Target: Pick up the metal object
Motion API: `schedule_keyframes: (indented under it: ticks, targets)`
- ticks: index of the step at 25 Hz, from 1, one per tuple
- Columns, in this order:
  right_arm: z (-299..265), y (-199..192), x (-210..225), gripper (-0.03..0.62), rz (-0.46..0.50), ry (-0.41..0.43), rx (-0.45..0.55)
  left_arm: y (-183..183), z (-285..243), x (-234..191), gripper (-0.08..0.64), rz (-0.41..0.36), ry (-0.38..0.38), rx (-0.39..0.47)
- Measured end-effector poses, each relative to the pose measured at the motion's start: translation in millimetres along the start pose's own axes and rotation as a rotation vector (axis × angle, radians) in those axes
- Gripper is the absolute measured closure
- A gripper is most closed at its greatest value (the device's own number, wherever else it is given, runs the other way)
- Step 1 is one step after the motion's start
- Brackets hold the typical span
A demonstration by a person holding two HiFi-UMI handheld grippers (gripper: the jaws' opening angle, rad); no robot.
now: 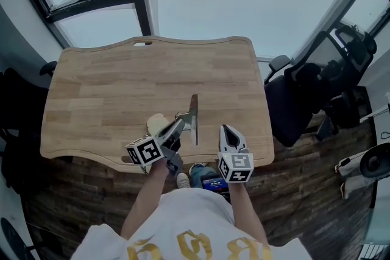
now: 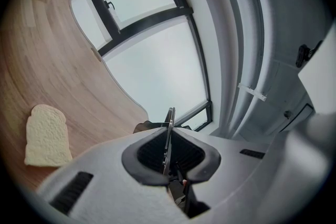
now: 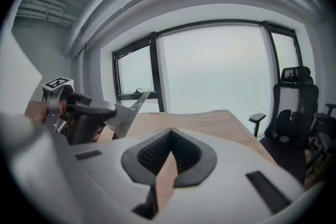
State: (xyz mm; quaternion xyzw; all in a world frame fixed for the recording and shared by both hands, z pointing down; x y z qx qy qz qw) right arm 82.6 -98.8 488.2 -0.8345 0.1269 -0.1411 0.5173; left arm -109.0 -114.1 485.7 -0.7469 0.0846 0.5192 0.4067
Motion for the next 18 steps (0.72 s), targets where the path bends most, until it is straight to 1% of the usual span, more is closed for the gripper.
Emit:
schedule_keyframes:
  ticks: [9, 18]
  targets:
    - [0.2, -1.6, 4.1, 0.581, -0.003, -0.006, -0.002, -0.3, -2.5, 2.4, 0.522, 0.006, -0.008, 0.002]
    - [-1.4, -1.0, 3.7, 0.581, 0.0, 0.003, -0.01, -0.5, -0.7, -4.0, 0.522, 0.019, 0.009, 0.012]
Point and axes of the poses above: the fingertips, and each gripper's own axes: z backward along the fingers, x to its right, y out of its top, the point moved 4 cm from there along z, backward along the fingers, and after that the axes turned 7 degrees about -x, right-handed, at the moved point
